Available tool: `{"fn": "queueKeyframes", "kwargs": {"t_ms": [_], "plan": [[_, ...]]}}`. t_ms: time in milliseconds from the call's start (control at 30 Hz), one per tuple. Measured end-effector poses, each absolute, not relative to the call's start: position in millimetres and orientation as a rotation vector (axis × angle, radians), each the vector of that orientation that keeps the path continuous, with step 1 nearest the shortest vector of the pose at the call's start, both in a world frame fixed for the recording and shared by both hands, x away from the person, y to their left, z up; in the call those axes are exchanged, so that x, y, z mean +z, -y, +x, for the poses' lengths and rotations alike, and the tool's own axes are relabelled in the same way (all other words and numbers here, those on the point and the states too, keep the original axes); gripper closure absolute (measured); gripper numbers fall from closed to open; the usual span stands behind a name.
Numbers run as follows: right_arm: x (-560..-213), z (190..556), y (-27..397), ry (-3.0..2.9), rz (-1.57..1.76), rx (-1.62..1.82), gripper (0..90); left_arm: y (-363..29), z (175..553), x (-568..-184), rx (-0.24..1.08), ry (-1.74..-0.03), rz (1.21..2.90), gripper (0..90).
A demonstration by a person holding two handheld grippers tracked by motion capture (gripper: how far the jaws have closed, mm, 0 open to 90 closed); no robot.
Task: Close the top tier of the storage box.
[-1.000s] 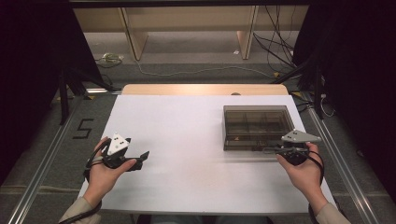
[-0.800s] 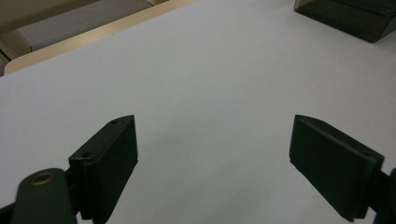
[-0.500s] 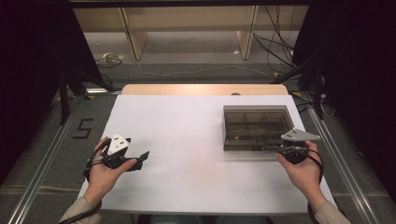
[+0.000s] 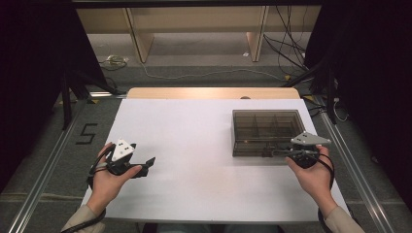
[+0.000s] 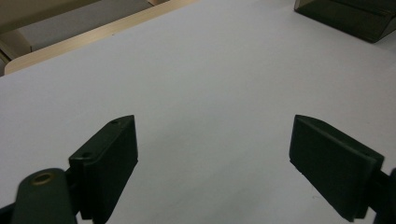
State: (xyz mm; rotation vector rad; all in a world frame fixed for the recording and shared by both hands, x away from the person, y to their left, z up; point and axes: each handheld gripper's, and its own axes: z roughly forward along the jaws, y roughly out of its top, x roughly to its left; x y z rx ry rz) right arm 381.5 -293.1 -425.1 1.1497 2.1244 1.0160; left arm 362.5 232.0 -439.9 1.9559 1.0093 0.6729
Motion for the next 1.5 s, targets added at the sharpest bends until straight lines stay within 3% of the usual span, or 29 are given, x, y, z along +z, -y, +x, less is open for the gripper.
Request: {"fn": "queueKeyframes", "kwargs": {"t_ms": [833, 1500], "plan": [[-428.2, 388.7, 292.5, -2.111, 1.162, 1.003, 89.8, -232.5, 362.3, -440.1, 0.672, -1.009, 1.959, 15.2], [-424.4, 367.8, 292.0, -2.115, 1.106, 1.135, 58.0, -233.3, 362.0, -440.6, 0.669, -1.017, 1.956, 15.2]]}}
